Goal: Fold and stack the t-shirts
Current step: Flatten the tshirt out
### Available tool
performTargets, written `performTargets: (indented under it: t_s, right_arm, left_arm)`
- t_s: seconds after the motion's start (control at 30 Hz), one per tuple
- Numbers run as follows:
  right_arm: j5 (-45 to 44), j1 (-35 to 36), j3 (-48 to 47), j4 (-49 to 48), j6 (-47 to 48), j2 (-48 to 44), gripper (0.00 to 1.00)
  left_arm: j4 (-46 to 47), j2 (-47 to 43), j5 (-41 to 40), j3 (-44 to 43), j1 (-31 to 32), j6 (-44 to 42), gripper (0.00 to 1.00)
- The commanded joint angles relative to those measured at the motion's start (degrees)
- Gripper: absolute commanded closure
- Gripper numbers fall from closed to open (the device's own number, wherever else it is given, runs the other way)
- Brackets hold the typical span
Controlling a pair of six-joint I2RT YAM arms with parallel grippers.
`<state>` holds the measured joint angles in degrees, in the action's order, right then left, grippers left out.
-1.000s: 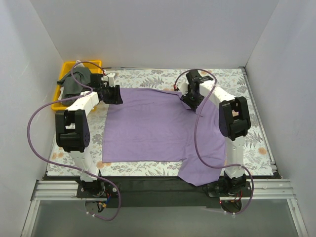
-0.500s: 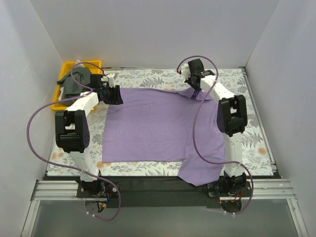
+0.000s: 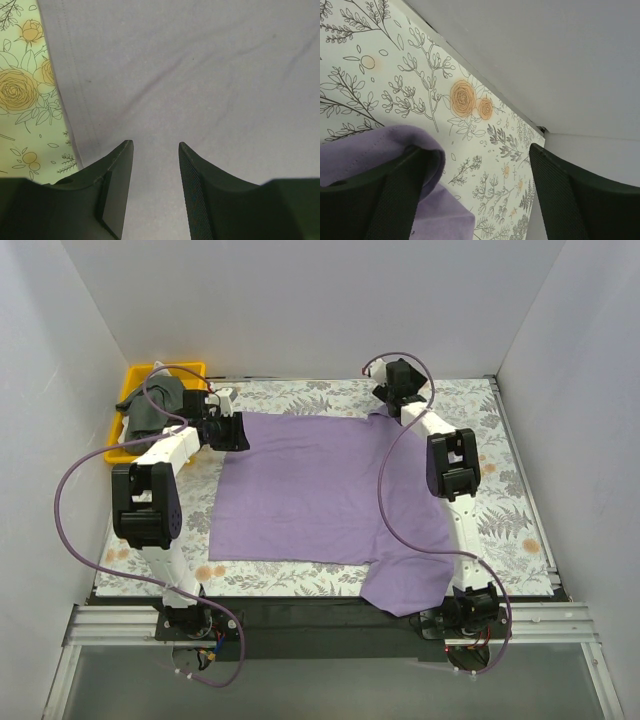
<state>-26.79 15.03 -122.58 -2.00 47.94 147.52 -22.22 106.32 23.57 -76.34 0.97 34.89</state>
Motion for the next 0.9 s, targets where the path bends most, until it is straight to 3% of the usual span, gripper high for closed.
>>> performTargets:
  t_s: [0.0, 0.27, 0.47, 0.7, 0.87]
  right_arm:
    - [0.6, 0.3, -1.4, -8.2, 2.9, -2.8, 0.11]
    - [2.0, -1.5, 6.6, -6.2, 6.1, -14.3, 0.07]
    - [6.9, -3.8, 4.5, 10.3, 1.9, -17.5, 0.18]
    - [8.8, -5.5, 2.4, 15.6, -1.2, -14.0, 0.09]
    - [7.8, -5.5, -5.7, 18.4, -3.8, -8.8, 0.12]
  left_arm:
    - [0.8, -0.6, 0.3, -1.4, 0.3, -0.4, 0.59]
    - [0.2, 4.9, -1.2, -7.8, 0.3, -2.5, 0.6]
    - [-2.3, 13.7, -0.9, -20.1, 0.8, -4.5, 0.65]
    - [-2.9, 24.5, -2.1, -31.8, 1.8, -2.5, 0.66]
    - [-2.9, 28.1, -4.0, -35.8, 2.3, -2.2, 0.67]
